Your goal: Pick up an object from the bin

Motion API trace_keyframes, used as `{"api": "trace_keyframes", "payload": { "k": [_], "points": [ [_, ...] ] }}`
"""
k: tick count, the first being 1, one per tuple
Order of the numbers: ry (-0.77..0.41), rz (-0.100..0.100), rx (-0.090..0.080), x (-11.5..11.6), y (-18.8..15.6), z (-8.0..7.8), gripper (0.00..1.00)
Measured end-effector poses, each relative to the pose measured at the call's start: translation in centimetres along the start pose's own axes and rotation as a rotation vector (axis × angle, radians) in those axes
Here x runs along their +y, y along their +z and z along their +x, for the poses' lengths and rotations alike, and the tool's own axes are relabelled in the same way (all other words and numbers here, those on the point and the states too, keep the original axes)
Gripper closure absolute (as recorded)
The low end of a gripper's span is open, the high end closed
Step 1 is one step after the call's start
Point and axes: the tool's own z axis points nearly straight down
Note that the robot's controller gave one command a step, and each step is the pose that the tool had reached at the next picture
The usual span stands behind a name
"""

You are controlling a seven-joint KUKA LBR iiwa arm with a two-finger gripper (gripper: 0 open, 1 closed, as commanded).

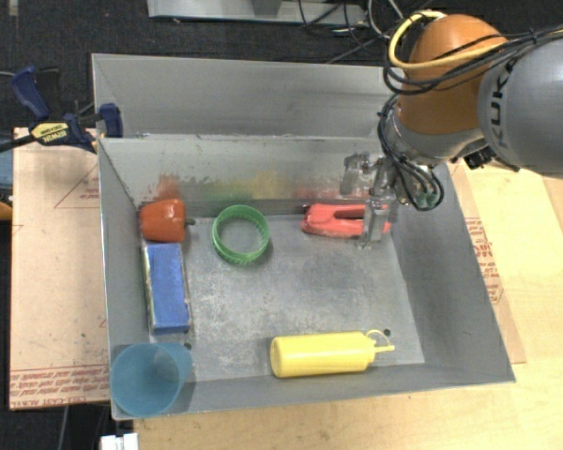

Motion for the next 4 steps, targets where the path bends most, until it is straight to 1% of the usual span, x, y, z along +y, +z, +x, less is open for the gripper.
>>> {"api": "trace_keyframes", "payload": {
  "k": [1, 2, 3, 4],
  "points": [
    [-0.001, 0.001, -0.008, 0.0, -0.5, -0.2, 0.00],
    [0.099, -0.003, -0.023, -1.9, 10.6, -0.4, 0.00],
    [0.197, -0.002, -0.025, -3.0, 5.1, 0.1, 0.00],
    [0.174, -0.005, -0.021, -1.1, 8.1, -0.6, 0.00]
  ]
}}
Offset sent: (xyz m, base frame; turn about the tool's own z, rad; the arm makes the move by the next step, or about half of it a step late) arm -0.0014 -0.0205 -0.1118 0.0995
